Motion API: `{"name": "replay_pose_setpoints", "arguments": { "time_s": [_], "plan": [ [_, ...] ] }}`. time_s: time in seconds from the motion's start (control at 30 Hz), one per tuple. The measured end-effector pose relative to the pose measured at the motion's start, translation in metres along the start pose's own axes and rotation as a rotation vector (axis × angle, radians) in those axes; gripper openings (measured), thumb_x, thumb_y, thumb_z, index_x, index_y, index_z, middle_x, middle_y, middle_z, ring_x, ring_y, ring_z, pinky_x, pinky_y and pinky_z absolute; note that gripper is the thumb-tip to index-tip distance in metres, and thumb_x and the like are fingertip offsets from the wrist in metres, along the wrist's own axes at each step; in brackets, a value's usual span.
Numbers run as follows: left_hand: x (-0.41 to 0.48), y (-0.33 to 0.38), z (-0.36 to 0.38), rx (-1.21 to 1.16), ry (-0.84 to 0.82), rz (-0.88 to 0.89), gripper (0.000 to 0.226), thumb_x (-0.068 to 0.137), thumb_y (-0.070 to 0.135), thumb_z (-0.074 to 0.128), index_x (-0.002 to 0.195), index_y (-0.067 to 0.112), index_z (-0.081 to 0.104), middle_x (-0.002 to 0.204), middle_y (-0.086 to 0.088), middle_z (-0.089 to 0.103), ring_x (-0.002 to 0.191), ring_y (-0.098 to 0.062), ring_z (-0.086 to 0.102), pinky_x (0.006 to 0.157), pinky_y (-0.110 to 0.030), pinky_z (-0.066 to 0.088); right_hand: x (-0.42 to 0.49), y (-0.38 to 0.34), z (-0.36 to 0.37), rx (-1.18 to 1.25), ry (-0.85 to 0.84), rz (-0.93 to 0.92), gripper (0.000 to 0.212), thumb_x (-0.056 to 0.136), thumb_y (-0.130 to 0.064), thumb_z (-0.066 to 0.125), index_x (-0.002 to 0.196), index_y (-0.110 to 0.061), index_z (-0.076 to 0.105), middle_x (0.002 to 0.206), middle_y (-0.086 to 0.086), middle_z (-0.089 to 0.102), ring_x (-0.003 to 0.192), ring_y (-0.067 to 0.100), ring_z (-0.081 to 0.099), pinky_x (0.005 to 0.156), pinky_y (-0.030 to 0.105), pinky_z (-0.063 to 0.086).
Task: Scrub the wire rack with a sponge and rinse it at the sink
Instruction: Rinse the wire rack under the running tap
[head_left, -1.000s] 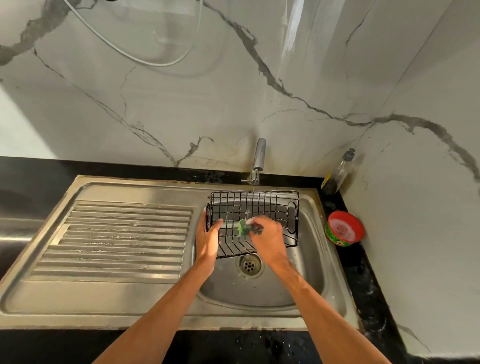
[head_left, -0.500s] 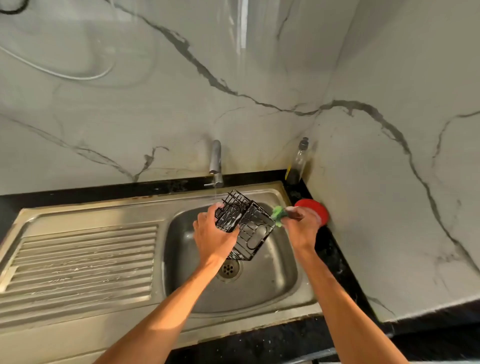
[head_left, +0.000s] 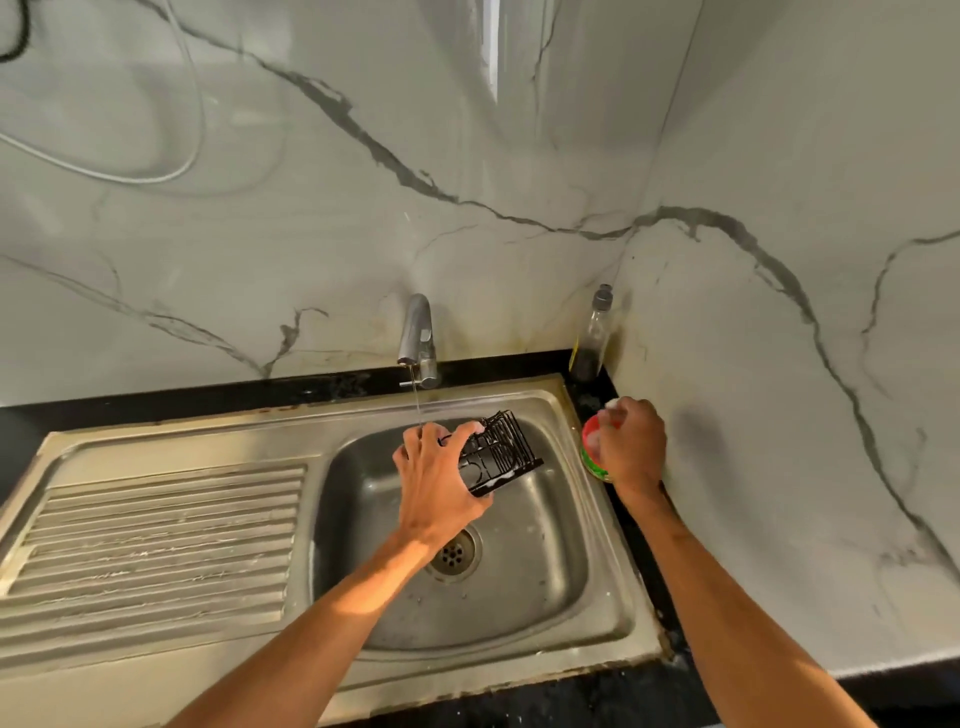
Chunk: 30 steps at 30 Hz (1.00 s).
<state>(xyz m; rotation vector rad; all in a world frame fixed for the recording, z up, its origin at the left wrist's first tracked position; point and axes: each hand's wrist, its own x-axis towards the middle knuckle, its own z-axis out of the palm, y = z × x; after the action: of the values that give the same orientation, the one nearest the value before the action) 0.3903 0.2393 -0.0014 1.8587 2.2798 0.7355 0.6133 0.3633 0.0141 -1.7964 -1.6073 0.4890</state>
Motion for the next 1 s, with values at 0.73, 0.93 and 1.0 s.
{"name": "replay_pose_setpoints", "arguments": {
  "time_s": [0.73,0.93,1.0],
  "plan": [
    [-0.104,-0.055,-0.01,0.301,0.035,0.373,0.102,0.069,0.093,0.053,0.15,0.034,0.034,0.136,-0.003,0.039,0.129,-0.022,0.032,0.111,-0.056,0.037,-0.054,-0.026,0.094,0.752,-1.304,0.782,0.077,0.071,-0.033,0.086,0.136,-0.026,0.046,0.132,0.024,0.055,0.104,0.051,0.065,0.089,0.068,0.049],
    [-0.085,-0.038,-0.023,-0.784,0.29,-0.539,0.094,0.082,0.077,0.052,0.158,0.036,0.014,0.161,0.005,0.021,0.147,-0.025,0.03,0.12,-0.05,0.027,-0.066,-0.028,0.091,0.769,-1.307,0.697,0.05,0.077,-0.025,0.078,0.12,-0.024,0.053,0.123,0.016,0.051,0.111,0.051,0.061,0.096,0.072,0.043],
    [-0.066,-0.044,-0.028,-1.093,0.055,-0.993,0.113,0.071,0.087,0.058,0.16,0.035,0.013,0.166,-0.004,0.021,0.147,-0.034,0.033,0.118,-0.06,0.025,-0.071,-0.028,0.095,0.75,-1.314,0.641,0.053,0.076,-0.028,0.079,0.122,-0.023,0.054,0.126,0.015,0.05,0.11,0.05,0.063,0.094,0.073,0.043]
  ]
}}
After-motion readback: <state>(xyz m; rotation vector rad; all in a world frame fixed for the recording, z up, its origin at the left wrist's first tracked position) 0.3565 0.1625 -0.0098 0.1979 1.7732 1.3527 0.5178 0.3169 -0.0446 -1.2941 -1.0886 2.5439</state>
